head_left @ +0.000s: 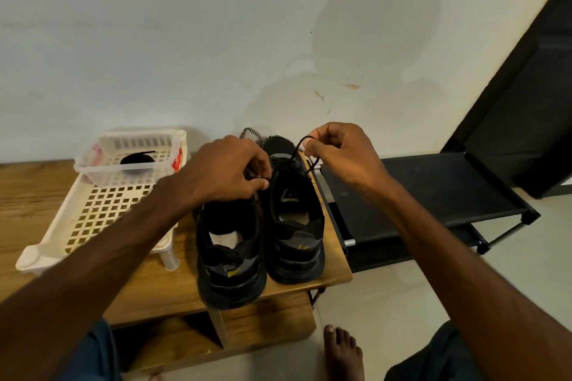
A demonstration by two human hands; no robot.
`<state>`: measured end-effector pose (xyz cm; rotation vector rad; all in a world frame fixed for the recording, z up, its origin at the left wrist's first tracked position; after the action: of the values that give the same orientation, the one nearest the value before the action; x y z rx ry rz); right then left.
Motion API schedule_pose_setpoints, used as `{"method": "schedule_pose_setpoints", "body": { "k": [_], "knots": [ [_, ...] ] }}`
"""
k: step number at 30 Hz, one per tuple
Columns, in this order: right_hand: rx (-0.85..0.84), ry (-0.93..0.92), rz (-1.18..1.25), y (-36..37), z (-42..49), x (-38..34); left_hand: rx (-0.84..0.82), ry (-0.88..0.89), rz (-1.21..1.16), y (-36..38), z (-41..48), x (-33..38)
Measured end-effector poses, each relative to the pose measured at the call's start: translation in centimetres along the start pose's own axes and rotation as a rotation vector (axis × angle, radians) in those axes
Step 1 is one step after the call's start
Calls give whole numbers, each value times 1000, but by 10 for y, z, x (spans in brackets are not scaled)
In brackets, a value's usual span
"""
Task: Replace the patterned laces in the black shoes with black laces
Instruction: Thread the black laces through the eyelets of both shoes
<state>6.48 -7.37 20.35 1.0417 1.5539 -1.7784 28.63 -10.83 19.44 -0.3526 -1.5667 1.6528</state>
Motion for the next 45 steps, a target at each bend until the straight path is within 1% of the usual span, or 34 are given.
{"method": "schedule_pose_setpoints", "body": {
  "k": [3,5,8,13,17,21,25,27,29,31,34,35,37,39,40,42,45],
  "knots": [
    [-7,-39,-103,1,0,3,29,-39,31,-3,2,0],
    [-26,-70,-227,2,0,4,67,-70,-22,-4,3,-2],
    [-85,-71,-340,6,-2,6,145,-126,-304,-6,4,-1],
    [-113,-12,-401,8,-1,8,438,-246,-791,-22,3,7],
    [-171,65,-425,10,-2,9,538,-266,-957,-33,0,10],
    [-162,87,-404,11,0,9,562,-271,-1044,-32,0,13],
    [-155,82,-408,11,0,11,537,-212,-1048,-36,0,16],
    [-165,83,-396,12,0,12,446,-157,-1070,-40,-2,18],
    [-171,86,-380,11,0,12,295,-83,-1094,-42,-4,21],
    [-179,88,-365,12,0,12,205,-7,-1081,-41,-5,24],
    [-186,83,-362,12,0,12,213,13,-940,-32,-1,25],
    [-186,82,-364,12,0,13,225,-2,-837,-26,1,24],
    [-190,82,-368,12,1,13,230,-50,-547,-15,5,20],
    [-192,86,-368,13,2,14,137,-100,-283,-4,9,15],
    [-193,89,-366,13,2,14,58,-125,-221,1,9,11],
    [-202,90,-362,12,2,14,-65,-174,-202,7,9,8],
    [-216,86,-367,11,0,14,-102,-191,-126,12,12,5]
  ]
}}
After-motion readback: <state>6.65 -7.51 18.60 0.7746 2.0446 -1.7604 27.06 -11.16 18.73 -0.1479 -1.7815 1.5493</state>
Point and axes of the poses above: each hand's wrist, its own z-axis towards the middle knuckle, its own y-axis out of the palm, x = y × z, the point moved 1 cm from there along z, towards the middle knuckle, and after that the axes turned 10 degrees about y, right-handed, at the moved point
